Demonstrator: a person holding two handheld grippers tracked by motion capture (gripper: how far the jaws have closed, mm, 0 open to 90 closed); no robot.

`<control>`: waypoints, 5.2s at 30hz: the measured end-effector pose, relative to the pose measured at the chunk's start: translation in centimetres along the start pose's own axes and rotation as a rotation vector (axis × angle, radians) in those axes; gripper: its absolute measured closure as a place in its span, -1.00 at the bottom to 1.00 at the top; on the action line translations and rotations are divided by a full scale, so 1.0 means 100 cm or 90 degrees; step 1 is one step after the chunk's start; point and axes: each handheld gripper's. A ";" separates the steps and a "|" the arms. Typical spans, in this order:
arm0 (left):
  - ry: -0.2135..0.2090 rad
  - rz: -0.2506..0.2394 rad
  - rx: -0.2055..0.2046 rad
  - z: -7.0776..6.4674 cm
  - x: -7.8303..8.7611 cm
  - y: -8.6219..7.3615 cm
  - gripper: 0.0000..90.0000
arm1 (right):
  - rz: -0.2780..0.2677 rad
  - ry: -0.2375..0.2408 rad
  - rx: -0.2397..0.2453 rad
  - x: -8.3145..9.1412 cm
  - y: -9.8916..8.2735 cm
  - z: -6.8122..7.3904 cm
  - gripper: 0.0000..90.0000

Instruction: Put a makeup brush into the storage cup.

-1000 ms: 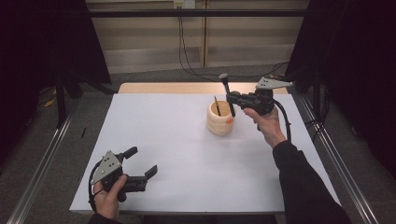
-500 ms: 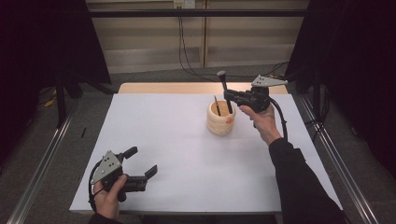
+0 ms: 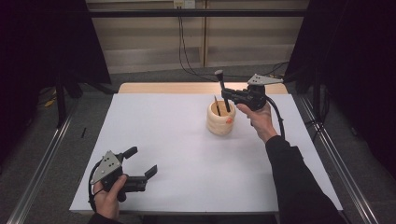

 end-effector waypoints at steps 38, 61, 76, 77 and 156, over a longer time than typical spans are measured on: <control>0.000 0.002 -0.003 0.001 0.001 0.000 -0.95 | 0.024 0.002 -0.028 -0.012 -0.038 -0.006 0.77; 0.001 -0.001 0.001 0.001 0.000 0.000 -0.95 | 0.037 -0.015 -0.035 -0.012 -0.045 -0.008 0.70; -0.001 -0.002 0.005 0.001 -0.001 0.000 -0.95 | 0.016 -0.022 -0.033 -0.005 -0.040 -0.005 0.01; -0.001 0.000 0.005 0.002 -0.001 0.000 -0.95 | 0.015 -0.025 -0.031 -0.005 -0.039 -0.004 -0.08; 0.023 -0.017 0.026 0.001 0.005 -0.001 -0.97 | -0.002 -0.265 -0.065 0.164 -0.132 0.078 -0.95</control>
Point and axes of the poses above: each handheld gripper's, and its own axes: x roughly backward along the jaws, y roughly out of its top, z roughly to its left, and after that the axes turned 8 degrees about z, right-handed
